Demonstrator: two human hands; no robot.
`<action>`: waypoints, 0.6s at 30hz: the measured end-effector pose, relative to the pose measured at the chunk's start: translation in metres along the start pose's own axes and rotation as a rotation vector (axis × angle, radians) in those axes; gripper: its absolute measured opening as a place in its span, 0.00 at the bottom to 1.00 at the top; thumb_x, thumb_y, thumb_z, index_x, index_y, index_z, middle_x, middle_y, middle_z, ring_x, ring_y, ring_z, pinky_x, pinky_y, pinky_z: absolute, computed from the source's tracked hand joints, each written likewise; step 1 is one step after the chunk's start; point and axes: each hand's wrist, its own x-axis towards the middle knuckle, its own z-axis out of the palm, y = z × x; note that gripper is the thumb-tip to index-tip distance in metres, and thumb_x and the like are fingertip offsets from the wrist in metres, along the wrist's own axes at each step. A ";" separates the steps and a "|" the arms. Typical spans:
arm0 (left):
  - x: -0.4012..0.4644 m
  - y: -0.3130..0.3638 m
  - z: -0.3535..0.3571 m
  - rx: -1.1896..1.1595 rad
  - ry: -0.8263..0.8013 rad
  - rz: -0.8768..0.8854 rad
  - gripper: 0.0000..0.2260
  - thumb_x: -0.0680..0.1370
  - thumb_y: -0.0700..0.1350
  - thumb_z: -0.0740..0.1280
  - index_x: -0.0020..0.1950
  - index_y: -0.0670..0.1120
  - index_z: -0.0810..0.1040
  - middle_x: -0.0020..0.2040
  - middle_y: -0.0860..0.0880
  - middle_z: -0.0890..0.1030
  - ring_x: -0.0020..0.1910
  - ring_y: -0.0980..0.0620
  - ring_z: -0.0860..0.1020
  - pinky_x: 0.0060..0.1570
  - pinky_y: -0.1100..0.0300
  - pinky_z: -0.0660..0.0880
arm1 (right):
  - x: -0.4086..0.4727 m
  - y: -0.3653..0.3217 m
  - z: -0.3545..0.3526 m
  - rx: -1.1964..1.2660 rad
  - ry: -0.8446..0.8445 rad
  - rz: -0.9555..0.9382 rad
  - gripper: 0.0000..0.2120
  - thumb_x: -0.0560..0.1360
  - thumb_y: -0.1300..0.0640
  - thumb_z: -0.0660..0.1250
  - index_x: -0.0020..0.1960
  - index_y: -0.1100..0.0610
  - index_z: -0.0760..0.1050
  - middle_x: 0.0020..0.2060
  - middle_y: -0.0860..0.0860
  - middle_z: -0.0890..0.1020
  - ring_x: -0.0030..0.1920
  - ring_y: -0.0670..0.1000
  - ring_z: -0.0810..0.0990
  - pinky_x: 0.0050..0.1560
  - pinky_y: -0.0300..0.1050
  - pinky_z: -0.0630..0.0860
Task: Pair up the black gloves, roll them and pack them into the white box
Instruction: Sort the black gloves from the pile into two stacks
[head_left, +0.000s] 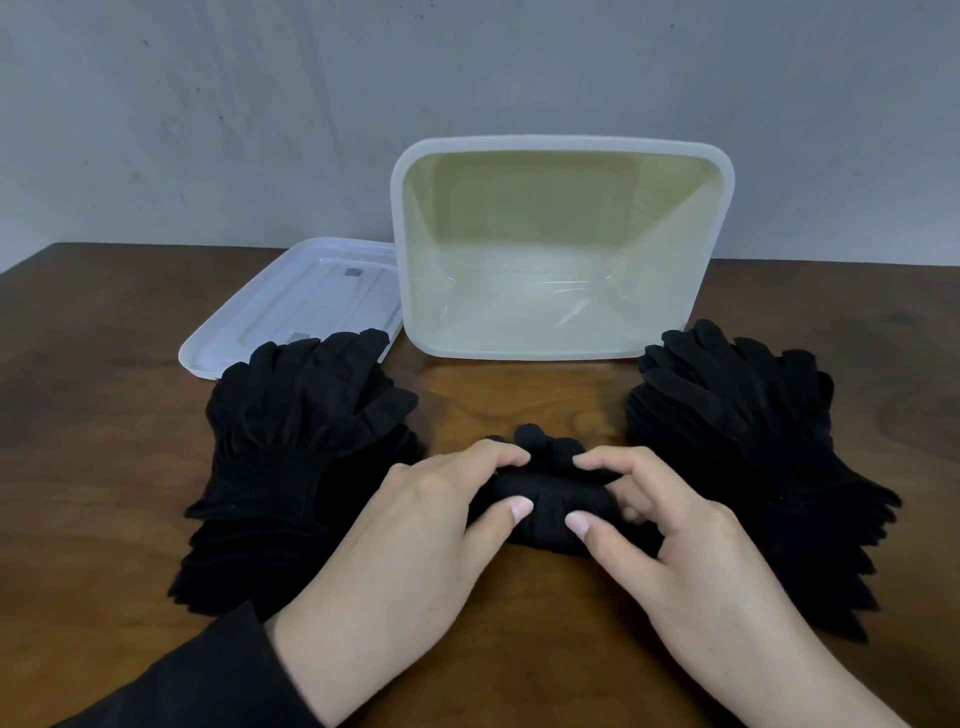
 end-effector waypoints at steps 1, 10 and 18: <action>0.000 0.000 0.001 0.026 -0.001 0.009 0.16 0.80 0.60 0.59 0.68 0.68 0.66 0.51 0.68 0.75 0.57 0.69 0.70 0.58 0.69 0.66 | 0.000 0.000 0.001 -0.028 0.019 -0.012 0.16 0.74 0.44 0.70 0.59 0.32 0.70 0.48 0.35 0.79 0.49 0.38 0.77 0.46 0.29 0.71; 0.006 -0.007 0.006 0.311 -0.022 0.037 0.21 0.80 0.49 0.65 0.72 0.61 0.67 0.56 0.60 0.73 0.56 0.58 0.73 0.59 0.57 0.70 | 0.009 0.013 0.019 -0.423 0.179 -0.159 0.12 0.77 0.51 0.63 0.56 0.44 0.82 0.57 0.40 0.76 0.51 0.46 0.74 0.51 0.40 0.74; 0.004 -0.008 0.002 0.370 -0.061 0.286 0.20 0.76 0.49 0.56 0.63 0.53 0.80 0.63 0.57 0.77 0.60 0.56 0.76 0.58 0.54 0.76 | 0.000 0.012 0.012 -0.502 0.050 -0.268 0.20 0.72 0.55 0.64 0.63 0.53 0.81 0.63 0.42 0.78 0.64 0.43 0.75 0.62 0.45 0.73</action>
